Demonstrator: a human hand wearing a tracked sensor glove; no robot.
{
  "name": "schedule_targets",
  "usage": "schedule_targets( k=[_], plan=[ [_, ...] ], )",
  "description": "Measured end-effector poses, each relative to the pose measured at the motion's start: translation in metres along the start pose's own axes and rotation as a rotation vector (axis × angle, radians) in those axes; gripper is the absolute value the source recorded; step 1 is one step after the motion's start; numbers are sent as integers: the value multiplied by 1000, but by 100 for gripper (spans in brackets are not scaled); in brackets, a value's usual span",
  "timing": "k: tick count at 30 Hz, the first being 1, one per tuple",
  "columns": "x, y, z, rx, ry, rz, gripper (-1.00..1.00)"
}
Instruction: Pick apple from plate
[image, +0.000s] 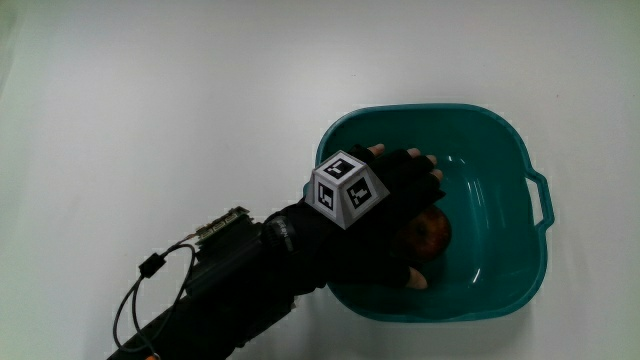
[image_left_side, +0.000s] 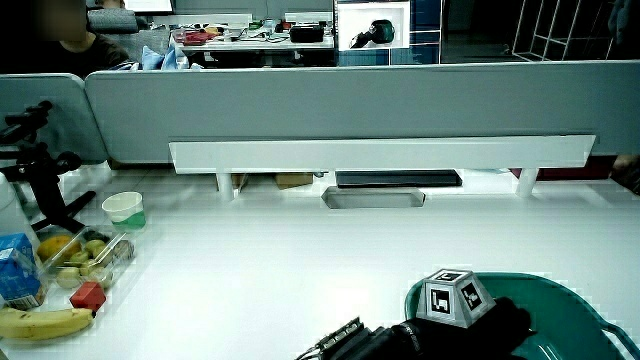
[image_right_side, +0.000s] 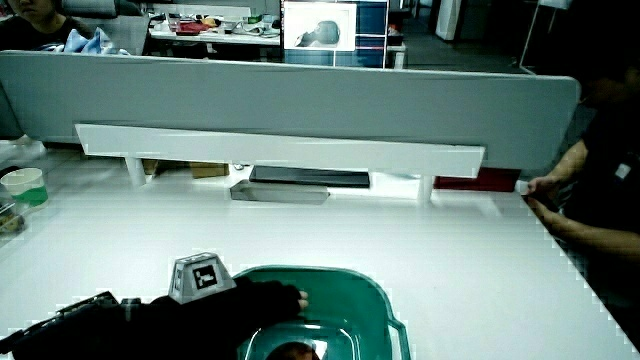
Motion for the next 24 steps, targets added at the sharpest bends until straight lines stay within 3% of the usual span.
schedule_targets(
  k=[8, 16, 20, 24],
  plan=[
    [2, -2, 0, 71, 46, -20, 34],
    [4, 0, 0, 84, 62, -55, 62],
    [8, -2, 1, 97, 101, -78, 76],
    [8, -4, 1, 126, 90, -100, 90]
  ],
)
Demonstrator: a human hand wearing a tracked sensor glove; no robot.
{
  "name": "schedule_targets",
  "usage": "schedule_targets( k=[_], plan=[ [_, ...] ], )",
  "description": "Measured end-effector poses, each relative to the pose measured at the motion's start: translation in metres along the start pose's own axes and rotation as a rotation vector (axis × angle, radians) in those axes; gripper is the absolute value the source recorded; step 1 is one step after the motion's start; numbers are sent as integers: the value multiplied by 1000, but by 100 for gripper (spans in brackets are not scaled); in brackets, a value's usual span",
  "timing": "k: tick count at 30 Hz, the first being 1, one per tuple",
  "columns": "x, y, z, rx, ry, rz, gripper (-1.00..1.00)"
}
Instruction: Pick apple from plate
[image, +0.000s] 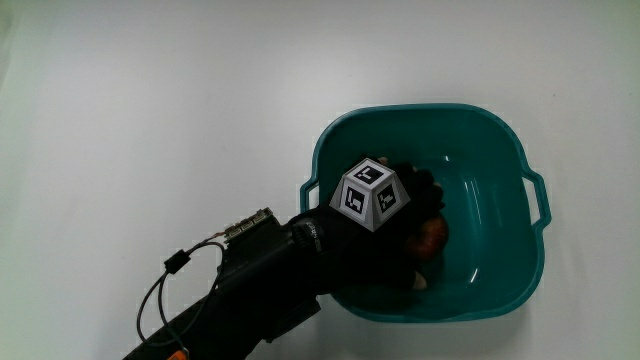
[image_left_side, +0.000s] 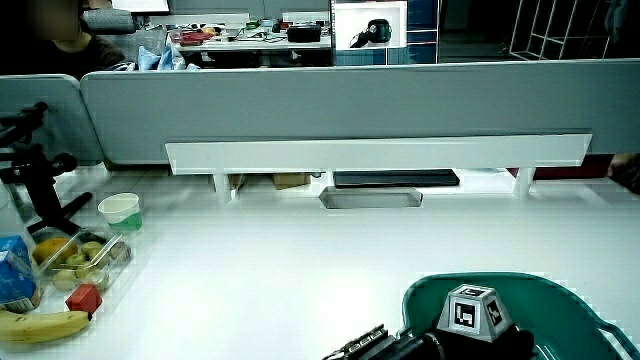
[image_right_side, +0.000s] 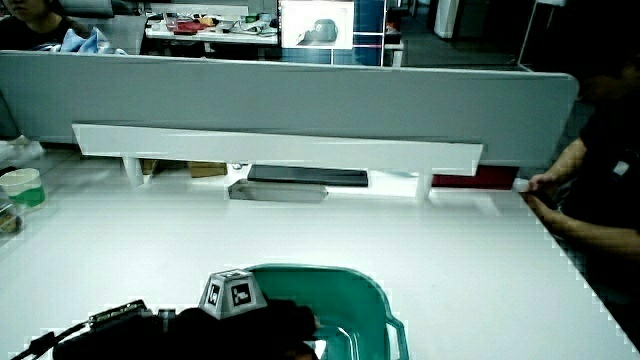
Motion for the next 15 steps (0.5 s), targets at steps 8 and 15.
schedule_targets(
  k=[8, 15],
  plan=[
    [1, -5, 0, 53, -22, -49, 100],
    [-3, -15, 21, 122, -38, -86, 100]
  ],
)
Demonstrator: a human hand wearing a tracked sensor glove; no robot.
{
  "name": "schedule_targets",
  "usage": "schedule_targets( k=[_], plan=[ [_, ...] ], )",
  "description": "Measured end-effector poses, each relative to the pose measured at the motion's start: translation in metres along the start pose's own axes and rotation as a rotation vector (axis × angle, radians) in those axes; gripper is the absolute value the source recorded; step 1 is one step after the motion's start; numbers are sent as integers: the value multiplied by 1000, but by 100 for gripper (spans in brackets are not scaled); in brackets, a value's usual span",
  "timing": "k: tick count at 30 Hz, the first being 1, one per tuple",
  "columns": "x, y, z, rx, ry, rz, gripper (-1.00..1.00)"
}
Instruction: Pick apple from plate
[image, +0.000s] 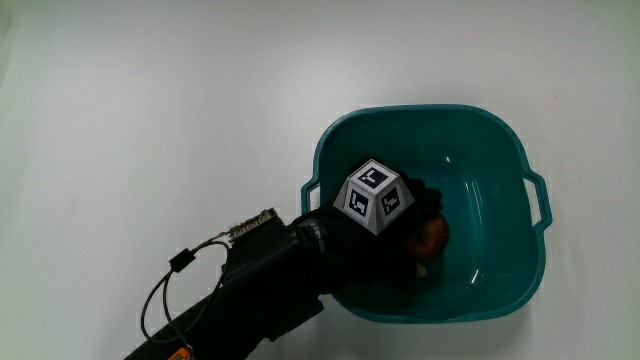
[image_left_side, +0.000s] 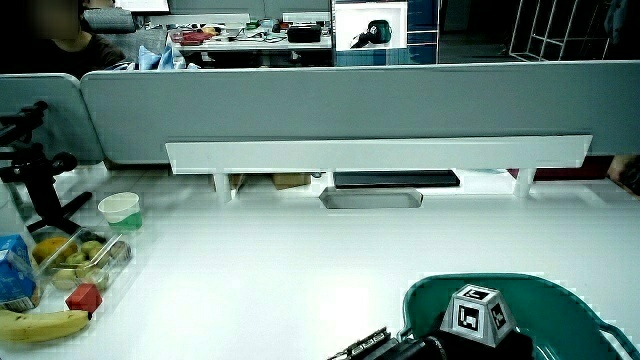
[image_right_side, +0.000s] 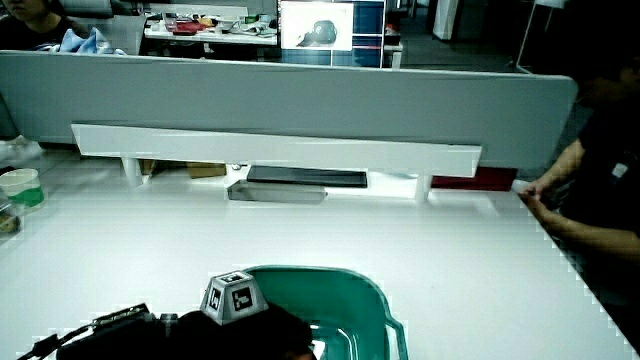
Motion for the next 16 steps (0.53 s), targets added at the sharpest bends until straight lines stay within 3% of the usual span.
schedule_targets(
  k=[3, 4, 5, 6, 7, 9, 10, 11, 12, 13, 14, 15, 16],
  plan=[
    [-4, -6, 13, 50, 35, -43, 100],
    [-4, -9, 18, 52, 26, -33, 100],
    [-5, -11, 23, 83, 69, -50, 100],
    [-7, -14, 29, 94, 70, -69, 100],
    [-10, -17, 32, 94, 78, -8, 100],
    [-12, -24, 46, 139, 73, -60, 100],
    [-14, -27, 51, 134, 85, -28, 100],
    [-14, -31, 60, 153, 184, -69, 100],
    [-15, -35, 67, 160, 163, -51, 100],
    [-18, -40, 71, 156, 146, 16, 100],
    [-21, -43, 75, 170, 123, -2, 100],
    [-25, -47, 78, 175, 129, 45, 100],
    [-24, -52, 86, 183, 148, 32, 100]
  ],
)
